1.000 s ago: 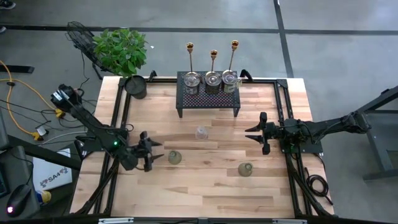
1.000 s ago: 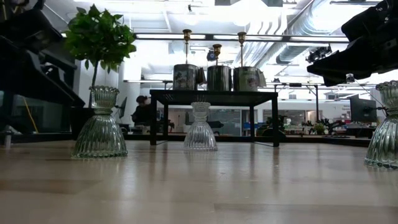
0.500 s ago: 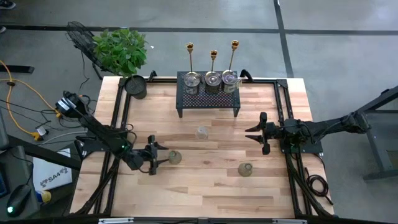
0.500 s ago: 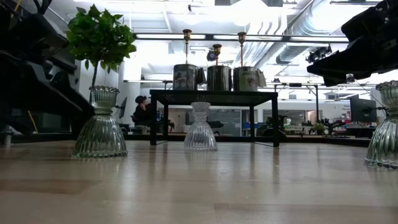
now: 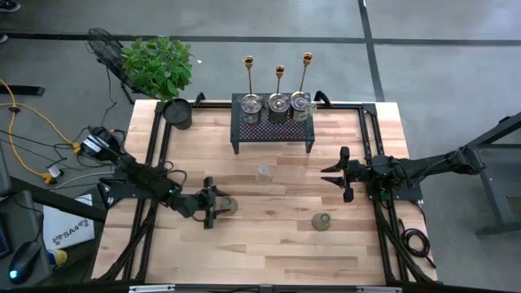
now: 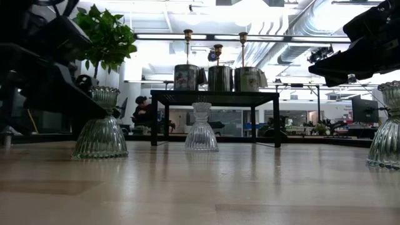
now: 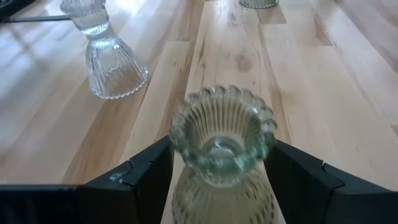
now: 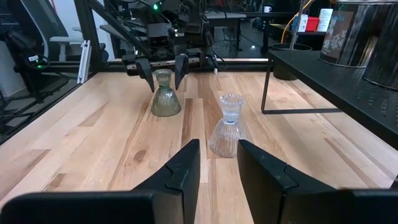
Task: Pick & Place candle stick holders
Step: Put the top green glass candle holder on the shelf
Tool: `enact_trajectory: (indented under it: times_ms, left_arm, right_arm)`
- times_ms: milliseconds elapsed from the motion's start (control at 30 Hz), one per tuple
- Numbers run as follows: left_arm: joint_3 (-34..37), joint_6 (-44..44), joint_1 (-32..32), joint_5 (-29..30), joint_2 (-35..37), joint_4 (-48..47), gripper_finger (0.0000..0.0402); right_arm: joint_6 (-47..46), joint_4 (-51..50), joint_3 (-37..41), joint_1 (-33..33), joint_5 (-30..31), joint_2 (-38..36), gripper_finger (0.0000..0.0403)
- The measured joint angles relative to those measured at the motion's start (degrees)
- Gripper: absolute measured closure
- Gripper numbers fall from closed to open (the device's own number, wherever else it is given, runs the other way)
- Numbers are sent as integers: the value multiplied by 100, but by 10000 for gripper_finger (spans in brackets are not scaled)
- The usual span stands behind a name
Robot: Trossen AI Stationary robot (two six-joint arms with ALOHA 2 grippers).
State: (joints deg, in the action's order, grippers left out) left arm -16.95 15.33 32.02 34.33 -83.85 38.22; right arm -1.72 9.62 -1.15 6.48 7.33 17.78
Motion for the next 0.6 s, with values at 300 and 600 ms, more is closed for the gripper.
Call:
enact_trajectory:
  times_ms: [300, 600]
  left_arm:
    - [-2, -13, -139, -278, 0, 26, 203]
    - [-9, 5, -139, -247, 0, 73, 286]
  right_arm:
    - [1, 0, 0, 1, -1, 0, 304]
    - [0, -1, 0, 0, 0, 0, 304]
